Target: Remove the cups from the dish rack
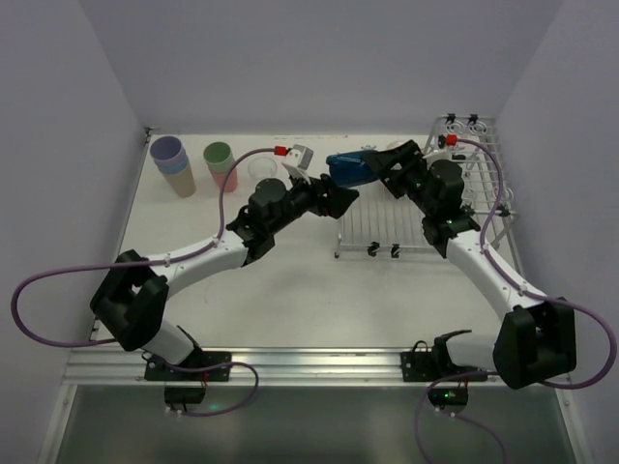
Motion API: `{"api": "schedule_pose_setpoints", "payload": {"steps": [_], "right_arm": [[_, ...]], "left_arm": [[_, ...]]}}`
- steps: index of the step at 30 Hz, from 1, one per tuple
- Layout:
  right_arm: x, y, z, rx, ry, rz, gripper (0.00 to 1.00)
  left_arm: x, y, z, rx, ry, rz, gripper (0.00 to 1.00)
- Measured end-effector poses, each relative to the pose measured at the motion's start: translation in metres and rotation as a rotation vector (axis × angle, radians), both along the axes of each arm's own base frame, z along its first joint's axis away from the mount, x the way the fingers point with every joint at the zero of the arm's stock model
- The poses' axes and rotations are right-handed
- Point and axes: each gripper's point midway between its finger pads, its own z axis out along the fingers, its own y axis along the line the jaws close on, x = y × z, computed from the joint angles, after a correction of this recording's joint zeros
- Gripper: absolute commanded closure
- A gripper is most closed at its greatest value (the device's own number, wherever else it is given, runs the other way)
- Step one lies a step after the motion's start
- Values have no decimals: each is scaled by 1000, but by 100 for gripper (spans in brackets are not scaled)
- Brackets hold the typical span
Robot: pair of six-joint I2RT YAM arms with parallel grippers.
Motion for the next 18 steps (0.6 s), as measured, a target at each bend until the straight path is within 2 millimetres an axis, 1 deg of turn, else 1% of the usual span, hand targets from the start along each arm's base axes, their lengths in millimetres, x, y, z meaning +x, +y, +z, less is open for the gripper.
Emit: {"api": "schedule_pose_setpoints", "payload": {"steps": [6, 10, 15, 18], "right_arm": [[-1, 1, 8, 27, -14, 4, 86], [-5, 5, 10, 49, -11, 30, 86], [-8, 7, 14, 66, -21, 43, 85], [-11, 8, 20, 75, -34, 56, 85]], "left_arm": [[-3, 3, 0, 2, 3, 0, 10], [-7, 7, 9, -5, -12, 4, 10], [-5, 10, 6, 15, -7, 12, 10], [0, 11, 8, 24, -15, 17, 10]]}}
